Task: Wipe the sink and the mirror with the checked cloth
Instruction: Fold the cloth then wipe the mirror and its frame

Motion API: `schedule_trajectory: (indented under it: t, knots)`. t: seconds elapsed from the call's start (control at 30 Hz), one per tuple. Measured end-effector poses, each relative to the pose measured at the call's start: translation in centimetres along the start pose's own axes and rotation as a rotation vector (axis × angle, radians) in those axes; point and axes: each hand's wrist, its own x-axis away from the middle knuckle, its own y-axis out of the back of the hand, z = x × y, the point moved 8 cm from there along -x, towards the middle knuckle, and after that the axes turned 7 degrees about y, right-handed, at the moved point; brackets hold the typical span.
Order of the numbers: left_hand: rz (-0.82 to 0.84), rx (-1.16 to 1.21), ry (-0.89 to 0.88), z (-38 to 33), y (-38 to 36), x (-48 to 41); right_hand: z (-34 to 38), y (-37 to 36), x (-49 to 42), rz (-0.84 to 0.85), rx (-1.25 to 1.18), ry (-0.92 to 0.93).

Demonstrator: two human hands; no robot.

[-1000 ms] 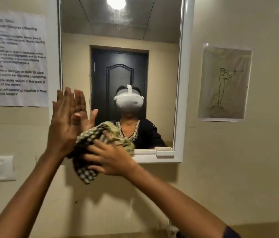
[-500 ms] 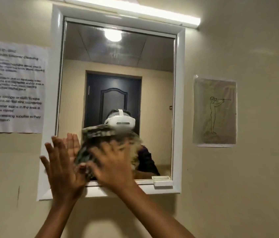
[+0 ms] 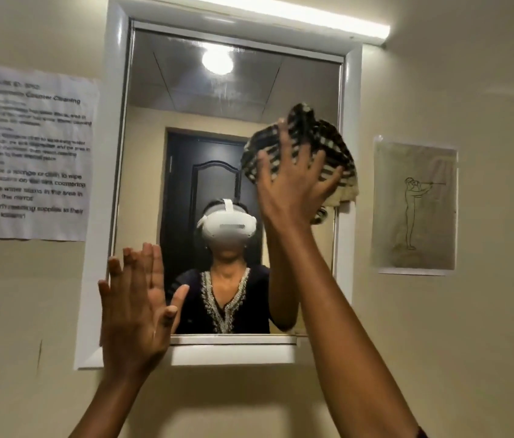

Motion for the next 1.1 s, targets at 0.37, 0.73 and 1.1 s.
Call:
schedule_trajectory:
  t: [0.37, 0.73, 1.1]
  knots:
    - [0.004, 0.105, -0.055, -0.6, 0.3, -0.4, 11.7, -1.3, 0.5, 0.205, 0.021, 0.824]
    - [0.027, 0.152, -0.018, 0.2, -0.2, 0.0, -4.0, 0.8, 1.2, 0.217, -0.014, 0.278]
    - [0.005, 0.165, -0.009, -0.5, 0.6, -0.2, -10.1, 1.9, 24.5, 0.357, -0.453, 0.256]
